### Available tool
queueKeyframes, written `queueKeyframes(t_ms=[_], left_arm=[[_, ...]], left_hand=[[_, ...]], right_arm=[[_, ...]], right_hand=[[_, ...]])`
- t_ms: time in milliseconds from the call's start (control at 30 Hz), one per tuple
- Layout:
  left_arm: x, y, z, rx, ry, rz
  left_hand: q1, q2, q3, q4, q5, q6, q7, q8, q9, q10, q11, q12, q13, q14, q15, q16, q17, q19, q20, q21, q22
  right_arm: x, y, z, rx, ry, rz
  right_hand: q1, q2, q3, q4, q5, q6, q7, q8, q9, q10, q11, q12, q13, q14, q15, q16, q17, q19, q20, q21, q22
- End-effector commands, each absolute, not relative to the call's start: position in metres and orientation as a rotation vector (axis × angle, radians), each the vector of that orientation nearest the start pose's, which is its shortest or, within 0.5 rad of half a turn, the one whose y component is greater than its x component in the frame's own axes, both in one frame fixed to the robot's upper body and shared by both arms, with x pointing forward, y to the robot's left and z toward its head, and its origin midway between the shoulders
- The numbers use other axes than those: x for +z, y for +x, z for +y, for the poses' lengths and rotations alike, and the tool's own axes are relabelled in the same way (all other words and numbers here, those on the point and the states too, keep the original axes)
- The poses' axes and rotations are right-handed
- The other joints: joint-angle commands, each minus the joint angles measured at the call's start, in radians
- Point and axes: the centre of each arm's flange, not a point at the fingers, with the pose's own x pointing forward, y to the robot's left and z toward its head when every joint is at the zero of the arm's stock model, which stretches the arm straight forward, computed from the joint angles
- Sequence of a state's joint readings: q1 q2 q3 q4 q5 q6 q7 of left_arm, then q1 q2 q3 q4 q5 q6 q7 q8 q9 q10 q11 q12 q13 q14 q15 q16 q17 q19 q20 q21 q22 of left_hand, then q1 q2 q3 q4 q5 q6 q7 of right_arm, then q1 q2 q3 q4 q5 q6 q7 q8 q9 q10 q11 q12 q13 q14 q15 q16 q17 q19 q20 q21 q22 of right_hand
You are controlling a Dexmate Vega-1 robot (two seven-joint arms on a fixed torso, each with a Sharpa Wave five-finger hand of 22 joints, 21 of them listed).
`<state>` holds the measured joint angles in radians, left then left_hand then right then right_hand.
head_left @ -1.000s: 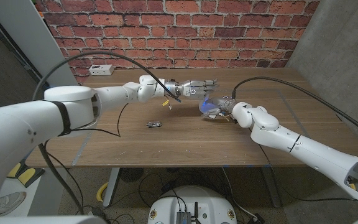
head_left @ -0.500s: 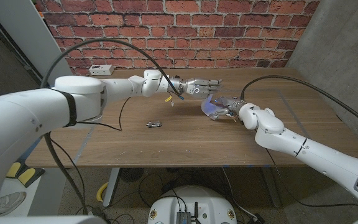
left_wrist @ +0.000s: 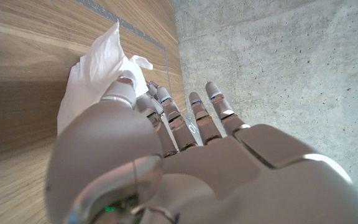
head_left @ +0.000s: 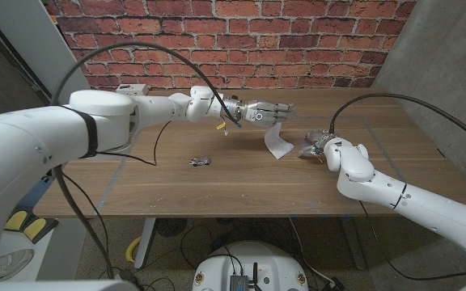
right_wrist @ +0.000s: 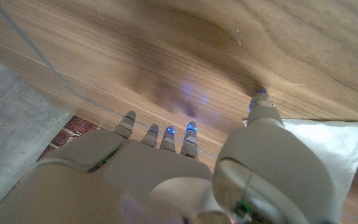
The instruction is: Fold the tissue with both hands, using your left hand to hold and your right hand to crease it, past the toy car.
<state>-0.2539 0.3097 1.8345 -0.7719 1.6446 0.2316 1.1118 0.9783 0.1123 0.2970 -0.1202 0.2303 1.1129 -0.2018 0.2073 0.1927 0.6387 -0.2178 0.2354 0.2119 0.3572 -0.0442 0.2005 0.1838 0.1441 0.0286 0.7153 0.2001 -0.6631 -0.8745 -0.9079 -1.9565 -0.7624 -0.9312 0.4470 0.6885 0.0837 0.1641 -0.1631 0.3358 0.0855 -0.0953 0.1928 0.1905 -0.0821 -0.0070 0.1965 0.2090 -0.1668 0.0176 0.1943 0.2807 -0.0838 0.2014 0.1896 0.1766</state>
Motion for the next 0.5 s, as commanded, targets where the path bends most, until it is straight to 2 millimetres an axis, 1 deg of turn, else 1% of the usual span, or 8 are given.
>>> queueKeyframes(t_ms=[33, 167, 200, 233, 300, 333, 367, 500], left_arm=[[0.085, 0.625, 0.03, -0.164, -1.862, 1.902], [0.082, 0.623, 0.026, -0.145, -1.852, 1.902], [0.082, 0.622, 0.026, -0.138, -1.85, 1.903], [0.081, 0.622, 0.025, -0.133, -1.845, 1.905], [0.079, 0.62, 0.023, -0.125, -1.836, 1.909], [0.079, 0.62, 0.022, -0.12, -1.831, 1.915], [0.078, 0.619, 0.021, -0.118, -1.823, 1.918], [0.074, 0.617, 0.016, -0.096, -1.796, 1.937]], left_hand=[[0.006, 0.002, -0.004, -0.002, 0.011, 0.026, -0.014, 0.005, 0.004, 0.002, 0.001, 0.004, 0.005, -0.002, -0.161, -0.002, 0.005, -0.004, 0.004, 0.003, 0.0], [0.007, 0.002, -0.005, -0.002, 0.012, 0.025, -0.015, 0.005, 0.004, 0.002, 0.001, 0.003, 0.005, -0.002, -0.161, -0.003, 0.005, -0.006, 0.005, 0.003, 0.0], [0.007, 0.002, -0.005, -0.002, 0.013, 0.025, -0.015, 0.005, 0.004, 0.002, 0.001, 0.003, 0.005, -0.002, -0.161, -0.002, 0.005, -0.006, 0.005, 0.003, 0.0], [0.007, 0.002, -0.005, -0.002, 0.013, 0.025, -0.015, 0.004, 0.004, 0.002, 0.001, 0.003, 0.006, -0.003, -0.161, -0.002, 0.005, -0.006, 0.005, 0.003, 0.0], [0.007, 0.002, -0.006, -0.002, 0.014, 0.024, -0.015, 0.004, 0.004, 0.002, 0.001, 0.003, 0.006, -0.003, -0.16, -0.002, 0.006, -0.006, 0.006, 0.003, 0.0], [0.007, 0.002, -0.006, -0.002, 0.014, 0.024, -0.015, 0.004, 0.004, 0.002, 0.001, 0.003, 0.006, -0.003, -0.16, -0.002, 0.006, -0.007, 0.007, 0.003, 0.0], [0.007, 0.001, -0.006, -0.002, 0.014, 0.024, -0.015, 0.003, 0.004, 0.002, 0.001, 0.003, 0.006, -0.003, -0.16, -0.003, 0.006, -0.007, 0.007, 0.003, 0.0], [0.007, 0.001, -0.007, -0.002, 0.016, 0.024, -0.015, 0.003, 0.004, 0.002, 0.001, 0.003, 0.006, -0.004, -0.16, -0.003, 0.006, -0.007, 0.008, 0.003, 0.001]], right_arm=[[-0.04, 0.575, -0.279, -0.227, -1.603, 0.243], [-0.041, 0.57, -0.291, -0.282, -1.574, 0.278], [-0.042, 0.568, -0.293, -0.31, -1.563, 0.277], [-0.042, 0.566, -0.295, -0.327, -1.565, 0.273], [-0.042, 0.563, -0.299, -0.374, -1.541, 0.256], [-0.043, 0.561, -0.301, -0.41, -1.524, 0.243], [-0.043, 0.559, -0.302, -0.437, -1.512, 0.224], [-0.043, 0.551, -0.305, -0.554, -1.466, 0.145]], right_hand=[[0.08, 0.039, 0.045, -0.013, -0.013, 0.005, -0.014, 0.011, 0.003, -0.016, 0.0, 0.003, 0.001, -0.02, 0.018, 0.005, -0.009, 0.009, 0.005, 0.008, 0.002], [0.13, 0.062, 0.079, -0.019, -0.028, 0.005, -0.018, 0.011, 0.002, -0.017, -0.003, 0.005, 0.001, -0.02, 0.016, 0.008, -0.016, 0.015, 0.0, 0.01, 0.001], [0.143, 0.069, 0.088, -0.019, -0.032, 0.004, -0.021, 0.01, 0.002, -0.019, -0.007, 0.005, 0.0, -0.022, 0.013, 0.008, -0.018, 0.015, -0.005, 0.01, 0.001], [0.173, 0.084, 0.11, -0.018, -0.043, 0.005, -0.023, 0.01, 0.002, -0.018, -0.009, 0.006, 0.0, -0.017, 0.006, 0.012, -0.022, 0.026, -0.02, 0.014, 0.001], [0.192, 0.091, 0.124, -0.016, -0.053, 0.014, -0.02, 0.013, 0.002, -0.012, -0.013, 0.009, 0.0, -0.007, 0.0, 0.017, -0.025, 0.037, -0.034, 0.018, 0.001], [0.199, 0.099, 0.132, -0.009, -0.062, 0.024, -0.017, 0.015, 0.003, 0.0, -0.015, 0.014, 0.0, 0.007, -0.008, 0.024, -0.026, 0.048, -0.041, 0.021, 0.001], [0.199, 0.107, 0.141, 0.007, -0.079, 0.039, -0.012, 0.018, 0.003, 0.021, -0.017, 0.021, -0.001, 0.031, -0.017, 0.036, -0.026, 0.069, -0.051, 0.027, 0.002], [0.182, 0.109, 0.147, 0.035, -0.107, 0.069, -0.004, 0.023, 0.003, 0.059, -0.019, 0.033, -0.001, 0.068, -0.029, 0.056, -0.021, 0.107, -0.058, 0.037, 0.002]])
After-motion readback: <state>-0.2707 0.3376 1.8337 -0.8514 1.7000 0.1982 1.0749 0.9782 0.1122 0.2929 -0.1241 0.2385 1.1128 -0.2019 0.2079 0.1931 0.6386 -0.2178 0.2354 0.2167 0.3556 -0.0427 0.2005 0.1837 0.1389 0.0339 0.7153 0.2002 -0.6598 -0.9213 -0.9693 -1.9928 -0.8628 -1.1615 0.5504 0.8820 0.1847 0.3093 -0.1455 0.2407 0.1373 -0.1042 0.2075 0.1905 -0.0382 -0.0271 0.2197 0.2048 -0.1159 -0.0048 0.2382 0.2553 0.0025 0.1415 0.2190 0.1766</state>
